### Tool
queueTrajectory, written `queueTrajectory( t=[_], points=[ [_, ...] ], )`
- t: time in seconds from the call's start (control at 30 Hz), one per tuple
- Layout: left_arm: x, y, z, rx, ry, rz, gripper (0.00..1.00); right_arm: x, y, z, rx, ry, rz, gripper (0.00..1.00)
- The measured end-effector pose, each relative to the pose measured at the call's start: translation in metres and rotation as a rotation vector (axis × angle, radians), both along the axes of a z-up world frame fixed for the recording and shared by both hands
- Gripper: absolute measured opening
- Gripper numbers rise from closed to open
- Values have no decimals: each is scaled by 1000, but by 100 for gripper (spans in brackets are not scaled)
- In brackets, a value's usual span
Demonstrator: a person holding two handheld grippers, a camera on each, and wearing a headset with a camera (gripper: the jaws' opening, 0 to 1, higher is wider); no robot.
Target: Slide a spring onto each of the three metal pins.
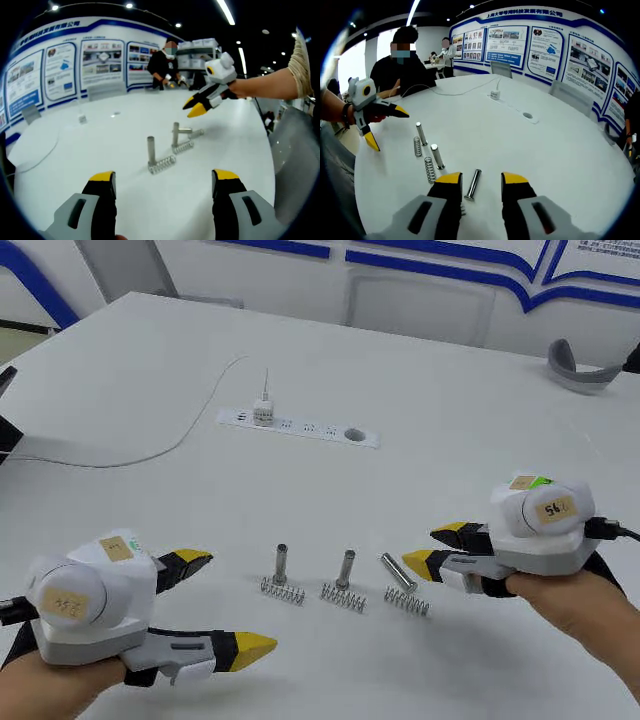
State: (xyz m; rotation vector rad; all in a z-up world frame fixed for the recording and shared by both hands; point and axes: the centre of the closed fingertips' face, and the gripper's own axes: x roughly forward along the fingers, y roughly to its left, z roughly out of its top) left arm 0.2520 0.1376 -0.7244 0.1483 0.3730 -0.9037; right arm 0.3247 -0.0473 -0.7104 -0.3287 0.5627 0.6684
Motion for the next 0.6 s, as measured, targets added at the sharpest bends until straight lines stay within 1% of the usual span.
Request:
queueTrajectory(
  t=[0.13,0.2,0.3,0.37,0.5,0.57,0.6],
  points=[
    [0,0,0,1,0,2,79,6,4,-4,-7,20,-9,29],
    [1,0,0,1,0,4,79,9,6,-9,-26,35,-13,28],
    [0,-1,0,0,1,3,79,11,10,-13,-38,47,-14,26],
    [0,-1,0,-1,2,2,79,13,13,-15,-38,56,-13,25],
    [1,-1,-1,-1,2,3,79,15,18,-22,-57,73,-17,24],
    [2,-1,0,-3,1,3,79,16,17,-28,-76,92,-31,22],
    [2,-1,0,-2,1,4,79,16,19,-29,-75,94,-29,21]
  ],
)
